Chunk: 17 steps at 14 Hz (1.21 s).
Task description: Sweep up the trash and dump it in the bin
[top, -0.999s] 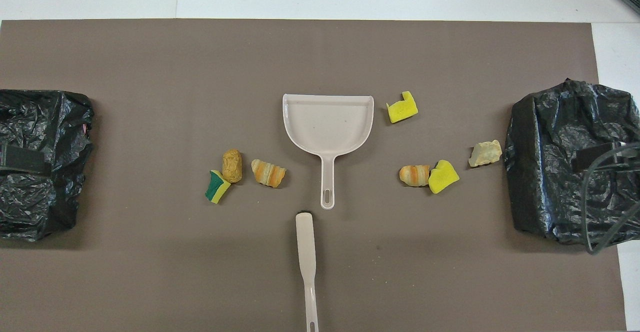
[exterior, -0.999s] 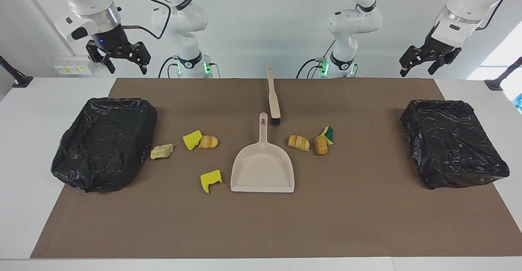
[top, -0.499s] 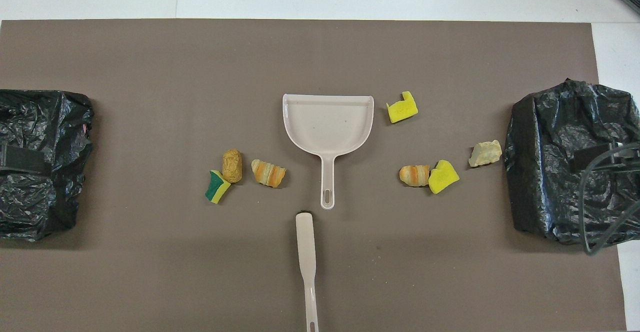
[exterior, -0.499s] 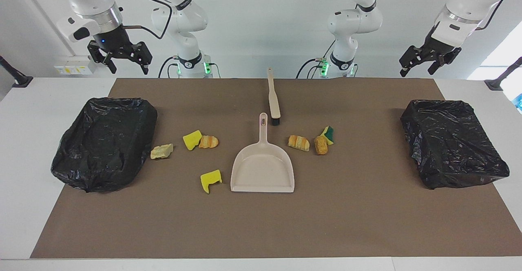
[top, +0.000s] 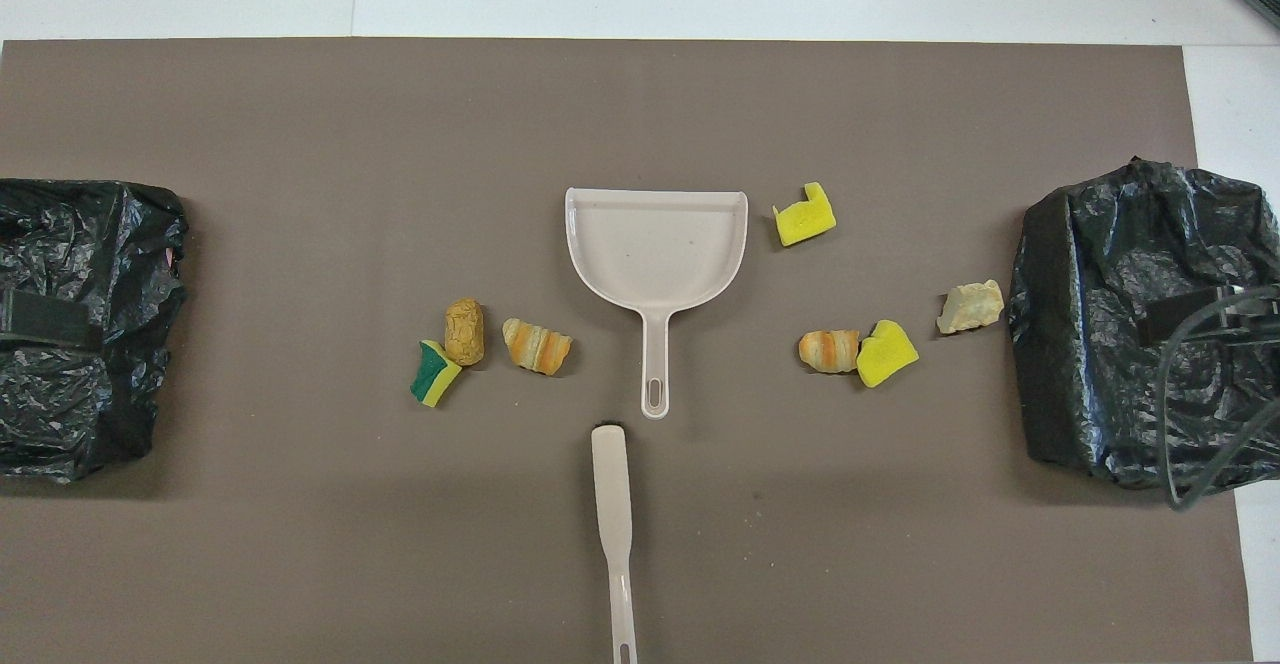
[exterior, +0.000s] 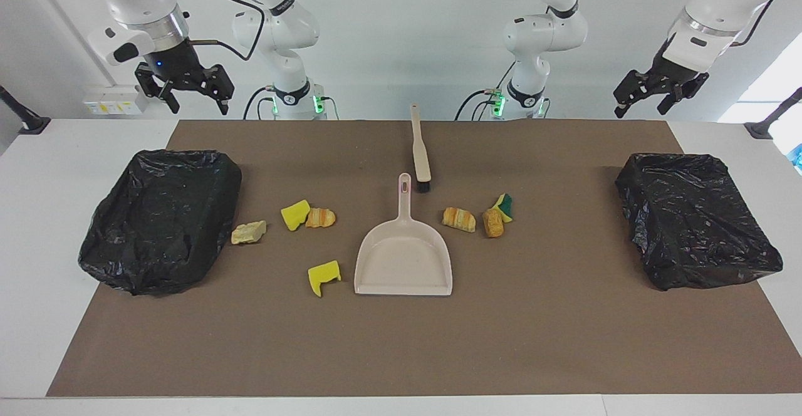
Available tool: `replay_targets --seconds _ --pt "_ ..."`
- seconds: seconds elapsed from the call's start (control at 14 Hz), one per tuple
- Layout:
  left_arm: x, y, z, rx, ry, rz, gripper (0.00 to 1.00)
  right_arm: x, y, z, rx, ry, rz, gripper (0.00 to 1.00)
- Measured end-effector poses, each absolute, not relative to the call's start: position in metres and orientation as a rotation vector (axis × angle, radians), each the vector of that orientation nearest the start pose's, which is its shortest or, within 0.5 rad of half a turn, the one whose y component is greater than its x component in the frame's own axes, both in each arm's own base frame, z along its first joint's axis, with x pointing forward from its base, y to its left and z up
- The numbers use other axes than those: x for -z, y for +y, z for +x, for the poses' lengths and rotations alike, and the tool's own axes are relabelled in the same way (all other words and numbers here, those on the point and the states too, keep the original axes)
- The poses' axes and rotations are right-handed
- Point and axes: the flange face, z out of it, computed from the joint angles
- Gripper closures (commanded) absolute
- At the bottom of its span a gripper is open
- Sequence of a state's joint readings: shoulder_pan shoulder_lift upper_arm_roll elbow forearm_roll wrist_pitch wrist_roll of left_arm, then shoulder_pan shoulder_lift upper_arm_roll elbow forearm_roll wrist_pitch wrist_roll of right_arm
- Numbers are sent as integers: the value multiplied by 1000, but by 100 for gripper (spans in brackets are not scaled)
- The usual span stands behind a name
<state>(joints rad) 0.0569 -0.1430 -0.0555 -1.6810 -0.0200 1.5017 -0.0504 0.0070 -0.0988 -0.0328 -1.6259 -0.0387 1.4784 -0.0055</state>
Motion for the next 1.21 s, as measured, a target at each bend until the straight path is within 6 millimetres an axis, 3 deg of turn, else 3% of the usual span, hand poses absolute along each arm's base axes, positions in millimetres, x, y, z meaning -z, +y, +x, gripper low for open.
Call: replay_targets --seconds 1.0,1.21 --pt "-642 -4 502 -61 -81 -3151 0 -644 -8 513 -77 5 -3178 0" --pt "-642 -12 502 -60 -59 -3151 0 -644 -8 513 -77 5 -3178 0"
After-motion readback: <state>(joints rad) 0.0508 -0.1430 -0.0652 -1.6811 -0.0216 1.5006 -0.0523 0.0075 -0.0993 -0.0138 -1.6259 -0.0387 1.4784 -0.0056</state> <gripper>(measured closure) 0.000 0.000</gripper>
